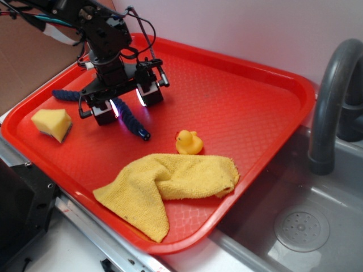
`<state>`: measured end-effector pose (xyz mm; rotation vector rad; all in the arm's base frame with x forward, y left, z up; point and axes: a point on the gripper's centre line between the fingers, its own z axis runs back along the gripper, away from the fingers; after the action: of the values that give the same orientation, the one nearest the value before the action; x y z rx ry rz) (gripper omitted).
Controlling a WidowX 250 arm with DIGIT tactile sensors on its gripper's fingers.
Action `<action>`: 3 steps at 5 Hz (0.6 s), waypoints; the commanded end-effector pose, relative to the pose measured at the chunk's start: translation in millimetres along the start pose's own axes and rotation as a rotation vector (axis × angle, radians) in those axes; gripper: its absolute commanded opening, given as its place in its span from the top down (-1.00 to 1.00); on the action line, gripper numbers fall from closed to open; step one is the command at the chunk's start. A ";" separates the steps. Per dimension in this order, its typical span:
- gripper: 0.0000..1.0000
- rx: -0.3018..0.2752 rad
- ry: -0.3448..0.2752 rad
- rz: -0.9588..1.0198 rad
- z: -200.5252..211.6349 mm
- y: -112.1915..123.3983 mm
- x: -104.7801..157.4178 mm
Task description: Grab the blue rope.
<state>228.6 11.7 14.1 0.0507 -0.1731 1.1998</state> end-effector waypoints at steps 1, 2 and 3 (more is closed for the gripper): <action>1.00 0.023 0.008 -0.001 -6.9 14.3 -0.1; 1.00 0.015 -0.012 -0.037 11.7 15.6 6.8; 1.00 -0.072 -0.022 -0.133 57.0 12.4 17.8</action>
<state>214.2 16.4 60.0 0.0333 -0.1782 1.0546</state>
